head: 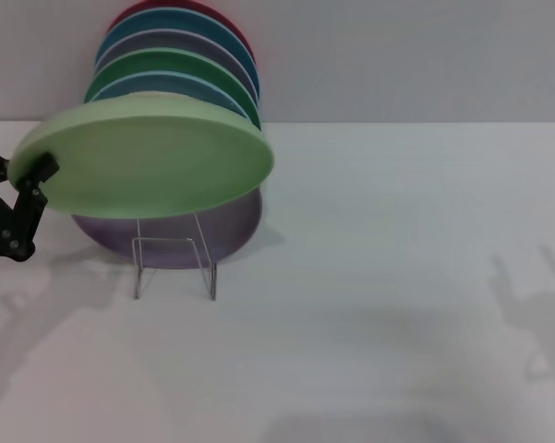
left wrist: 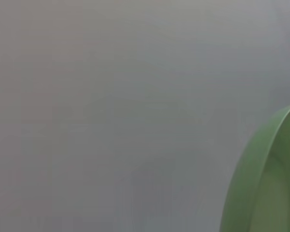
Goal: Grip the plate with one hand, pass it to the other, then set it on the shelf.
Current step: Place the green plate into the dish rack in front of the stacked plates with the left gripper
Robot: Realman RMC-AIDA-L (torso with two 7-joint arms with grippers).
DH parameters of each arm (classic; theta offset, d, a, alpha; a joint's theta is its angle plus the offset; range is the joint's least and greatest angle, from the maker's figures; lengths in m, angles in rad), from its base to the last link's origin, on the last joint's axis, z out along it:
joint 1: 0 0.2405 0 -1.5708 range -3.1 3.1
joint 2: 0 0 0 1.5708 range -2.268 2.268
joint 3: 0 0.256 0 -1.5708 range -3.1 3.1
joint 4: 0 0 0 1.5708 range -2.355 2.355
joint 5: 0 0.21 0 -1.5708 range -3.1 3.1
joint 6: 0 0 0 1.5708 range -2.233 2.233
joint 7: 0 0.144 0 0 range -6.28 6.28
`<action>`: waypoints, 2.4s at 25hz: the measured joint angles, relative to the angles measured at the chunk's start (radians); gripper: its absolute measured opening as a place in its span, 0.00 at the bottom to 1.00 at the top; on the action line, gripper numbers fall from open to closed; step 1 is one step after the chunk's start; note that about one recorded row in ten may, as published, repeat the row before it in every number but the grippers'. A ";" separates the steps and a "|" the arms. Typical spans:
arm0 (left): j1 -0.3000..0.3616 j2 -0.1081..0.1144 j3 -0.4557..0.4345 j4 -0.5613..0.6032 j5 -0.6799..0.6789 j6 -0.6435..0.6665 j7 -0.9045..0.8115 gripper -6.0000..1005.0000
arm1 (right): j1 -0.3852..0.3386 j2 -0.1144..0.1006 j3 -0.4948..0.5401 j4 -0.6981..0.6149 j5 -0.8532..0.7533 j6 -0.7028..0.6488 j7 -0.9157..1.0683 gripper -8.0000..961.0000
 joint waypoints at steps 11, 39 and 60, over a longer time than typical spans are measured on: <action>-0.037 -0.007 0.020 0.060 0.000 0.002 0.008 0.13 | 0.006 0.000 -0.022 0.000 0.001 0.005 -0.007 0.71; -0.082 -0.040 0.048 0.169 0.000 -0.002 0.009 0.14 | 0.004 0.000 -0.037 0.005 0.002 -0.003 -0.009 0.71; -0.103 -0.086 0.095 0.246 0.000 -0.017 0.047 0.15 | 0.007 -0.002 -0.048 0.006 0.002 -0.005 -0.009 0.71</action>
